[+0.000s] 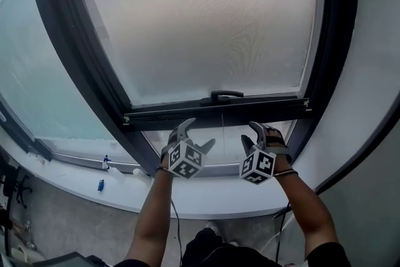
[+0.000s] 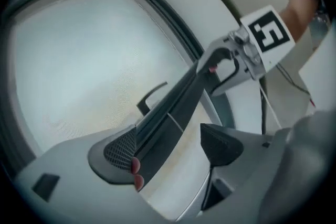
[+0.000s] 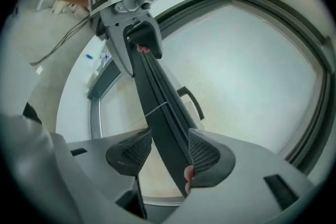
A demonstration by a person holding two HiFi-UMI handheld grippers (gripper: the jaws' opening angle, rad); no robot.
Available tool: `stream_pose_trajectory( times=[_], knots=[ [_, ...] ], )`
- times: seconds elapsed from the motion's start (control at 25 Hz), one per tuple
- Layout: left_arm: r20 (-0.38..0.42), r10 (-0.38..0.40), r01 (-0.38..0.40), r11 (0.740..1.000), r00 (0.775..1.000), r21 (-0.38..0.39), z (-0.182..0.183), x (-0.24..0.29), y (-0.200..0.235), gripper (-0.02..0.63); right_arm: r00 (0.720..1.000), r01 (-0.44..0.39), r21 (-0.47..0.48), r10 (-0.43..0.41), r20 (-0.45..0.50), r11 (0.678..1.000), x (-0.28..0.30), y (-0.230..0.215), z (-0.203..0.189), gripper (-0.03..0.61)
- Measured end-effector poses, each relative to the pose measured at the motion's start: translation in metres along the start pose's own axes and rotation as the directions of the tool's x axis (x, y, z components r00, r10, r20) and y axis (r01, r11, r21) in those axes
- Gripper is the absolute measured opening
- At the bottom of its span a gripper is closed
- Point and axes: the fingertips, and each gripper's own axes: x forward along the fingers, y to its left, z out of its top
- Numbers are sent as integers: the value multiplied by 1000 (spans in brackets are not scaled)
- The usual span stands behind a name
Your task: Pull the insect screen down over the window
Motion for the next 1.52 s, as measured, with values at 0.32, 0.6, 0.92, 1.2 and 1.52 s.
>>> stream_pose_trajectory(
  times=[0.32,0.6,0.92,1.2,1.52],
  knots=[
    [408,137,18,935,903,-355,47,-82,-27,320,969,120,410,-197,151,904,-91,-7,36,221],
    [371,347,-82,816,861,-572,30,-140,-24,61,933,134,595,-304,194,793,-137,-6,41,139],
    [326,348,-90,794,879,-602,9,-175,-37,3,920,156,608,-338,198,779,-171,21,61,5],
    [283,299,-76,798,912,-598,-22,-221,-79,3,941,142,661,-309,142,737,-208,75,74,3],
    [165,340,-137,709,926,-691,-62,-290,-115,3,954,111,759,-282,98,642,-260,147,79,3]
  ],
)
